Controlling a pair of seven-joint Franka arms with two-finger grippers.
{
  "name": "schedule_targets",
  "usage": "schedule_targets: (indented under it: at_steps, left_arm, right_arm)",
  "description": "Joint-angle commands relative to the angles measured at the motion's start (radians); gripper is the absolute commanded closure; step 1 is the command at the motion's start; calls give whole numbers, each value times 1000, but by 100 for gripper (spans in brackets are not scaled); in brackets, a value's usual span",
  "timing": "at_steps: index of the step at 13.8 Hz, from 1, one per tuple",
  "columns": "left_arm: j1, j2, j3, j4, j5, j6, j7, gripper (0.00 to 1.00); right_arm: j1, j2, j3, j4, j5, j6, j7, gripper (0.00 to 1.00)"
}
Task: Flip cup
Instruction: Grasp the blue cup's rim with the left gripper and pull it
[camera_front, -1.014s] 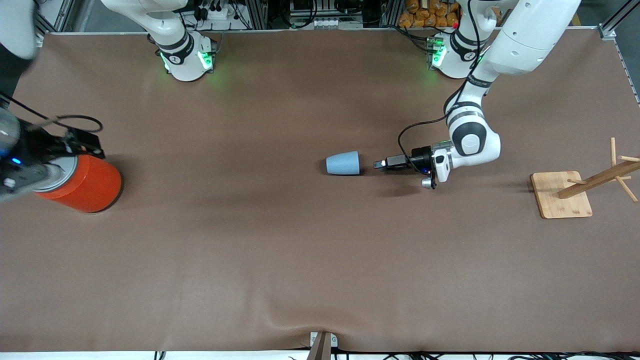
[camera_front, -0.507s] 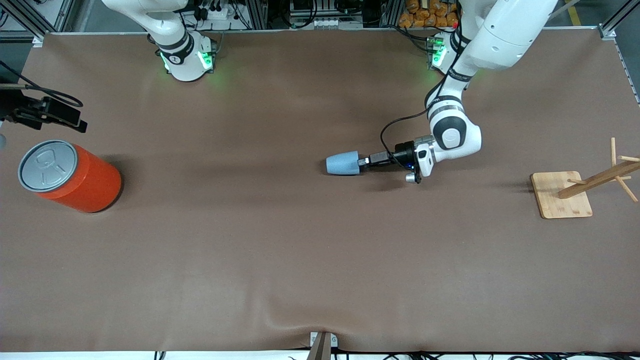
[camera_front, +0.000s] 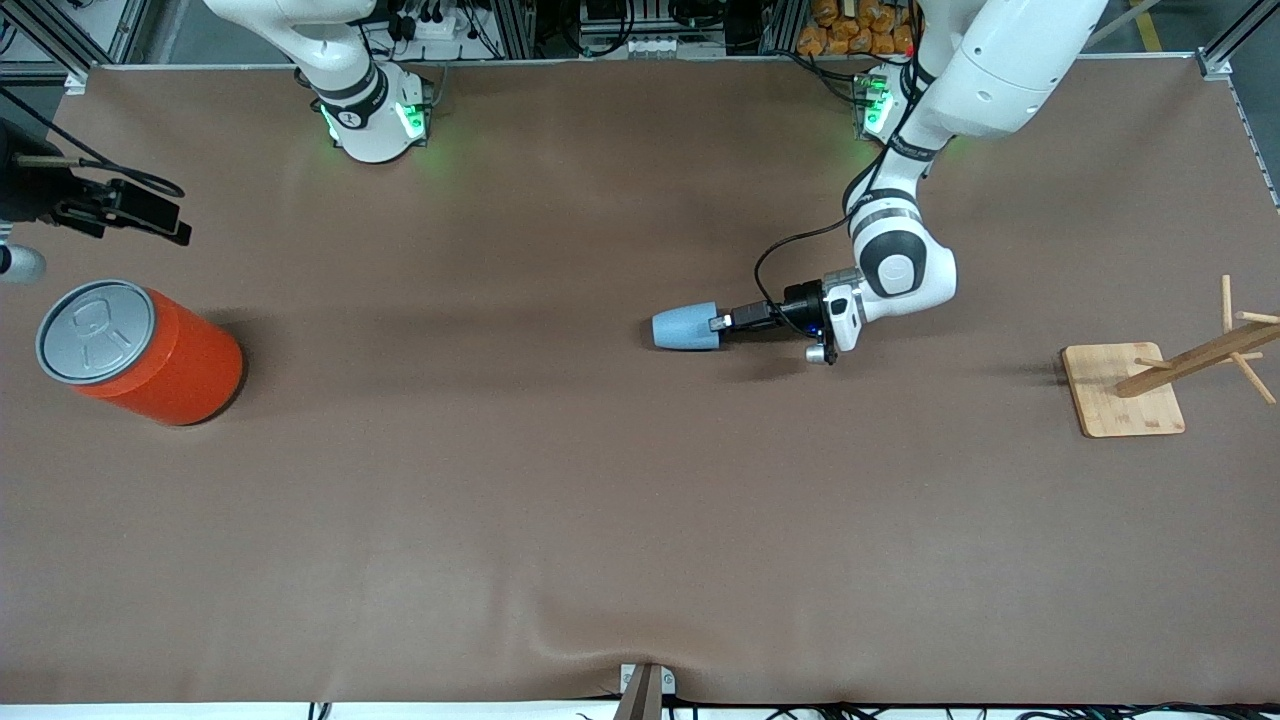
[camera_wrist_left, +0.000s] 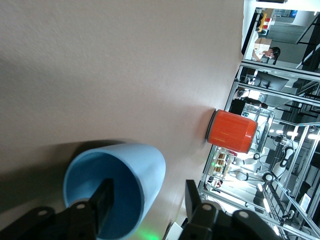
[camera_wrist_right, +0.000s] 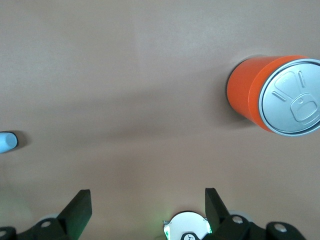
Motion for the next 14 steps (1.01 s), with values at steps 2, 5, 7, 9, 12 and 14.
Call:
schedule_targets:
  at_steps: [2, 5, 7, 9, 12, 14]
  left_arm:
    - [-14, -2, -1, -1, -37, 14, 21, 40]
    - [-16, 10, -1, 5, -37, 14, 21, 59]
    - [-22, 24, -3, 13, -39, 14, 21, 65]
    - [-25, 36, -1, 22, -45, 15, 21, 70]
    - [-25, 45, -1, 34, -45, 15, 20, 93]
    - [-25, 45, -1, 37, -44, 15, 20, 100]
  right_arm:
    - [-23, -100, 16, -147, 11, 106, 13, 0]
    - [-21, -102, 16, -138, 1, 146, -9, 0]
    - [-24, -93, 16, -132, -9, 149, -9, 0]
    - [-27, -91, 16, -130, -17, 154, -9, 0]
    - [-27, -90, 16, -130, -31, 166, -9, 0]
    - [-26, -90, 16, -130, -28, 166, -7, 0]
